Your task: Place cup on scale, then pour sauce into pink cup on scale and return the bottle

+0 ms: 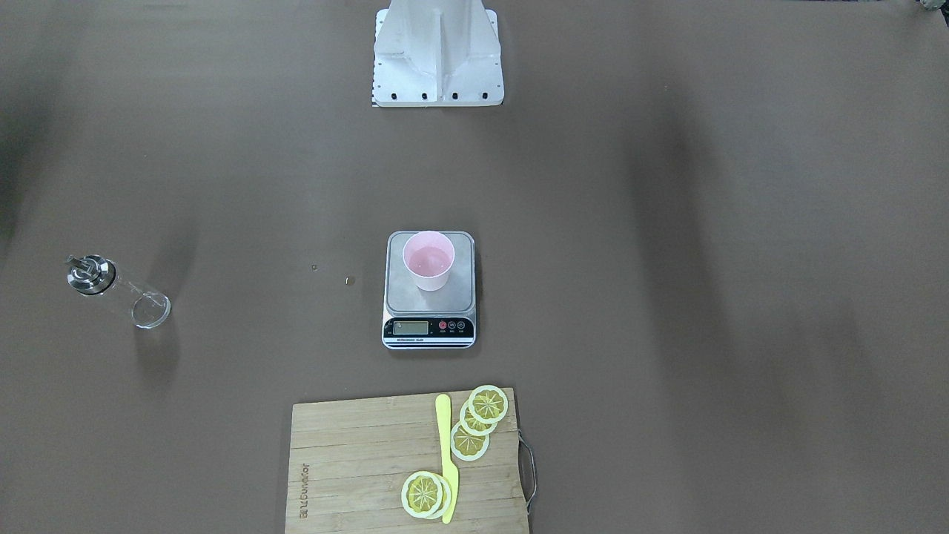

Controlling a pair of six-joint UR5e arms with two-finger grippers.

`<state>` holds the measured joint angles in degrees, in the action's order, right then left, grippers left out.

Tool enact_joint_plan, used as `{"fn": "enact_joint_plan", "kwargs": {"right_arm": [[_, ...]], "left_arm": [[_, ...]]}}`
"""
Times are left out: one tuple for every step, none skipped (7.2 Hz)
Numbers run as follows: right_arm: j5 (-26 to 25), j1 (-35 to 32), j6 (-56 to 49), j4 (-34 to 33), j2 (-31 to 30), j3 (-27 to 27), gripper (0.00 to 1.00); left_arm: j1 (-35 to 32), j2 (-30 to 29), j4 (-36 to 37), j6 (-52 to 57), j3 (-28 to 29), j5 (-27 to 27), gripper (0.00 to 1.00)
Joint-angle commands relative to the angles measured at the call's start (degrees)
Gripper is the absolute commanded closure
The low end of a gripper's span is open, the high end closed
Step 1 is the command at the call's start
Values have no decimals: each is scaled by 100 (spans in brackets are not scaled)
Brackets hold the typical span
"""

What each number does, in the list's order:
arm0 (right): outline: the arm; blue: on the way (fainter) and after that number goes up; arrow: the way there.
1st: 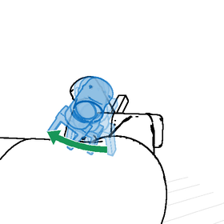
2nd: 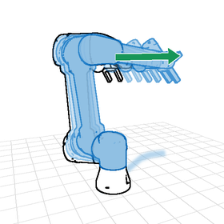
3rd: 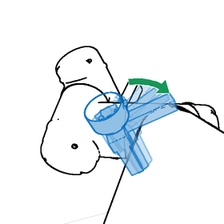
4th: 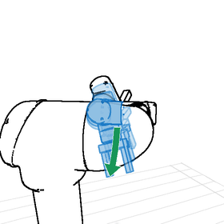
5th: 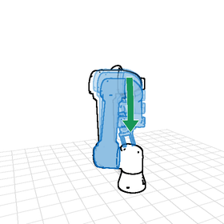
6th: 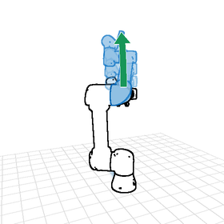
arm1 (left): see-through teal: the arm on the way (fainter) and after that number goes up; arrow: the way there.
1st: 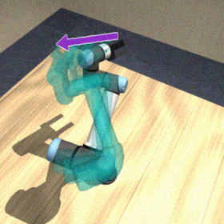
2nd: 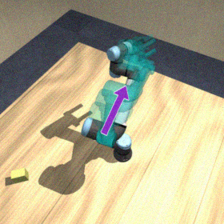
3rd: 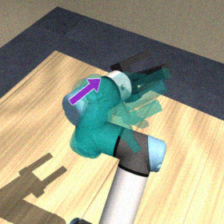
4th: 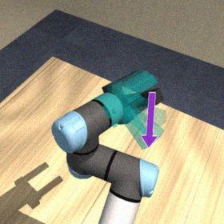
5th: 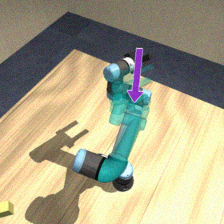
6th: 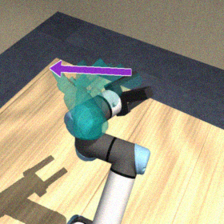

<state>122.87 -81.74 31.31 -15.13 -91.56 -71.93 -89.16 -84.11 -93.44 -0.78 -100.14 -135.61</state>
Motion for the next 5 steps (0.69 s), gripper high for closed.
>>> {"fn": "enact_joint_plan", "kwargs": {"right_arm": [[946, -587, -833, -1835, 471, -57, 0], [1158, -615, -1237, -2575, 533, -171, 0], [1395, -528, -1424, -3070, 560, -207, 0], [1476, -414, -1600, -3449, 690, -225, 0], [1477, -343, -1915, -3923, 683, -286, 0]], "left_arm": [[127, -44, -16, -36, -23, -1, 2], [127, -79, -16, -36, -23, -1, 2], [127, -88, -16, -36, -23, -1, 2], [127, -88, -16, -36, -23, -1, 2], [127, -88, -16, -36, -23, -1, 2]]}}
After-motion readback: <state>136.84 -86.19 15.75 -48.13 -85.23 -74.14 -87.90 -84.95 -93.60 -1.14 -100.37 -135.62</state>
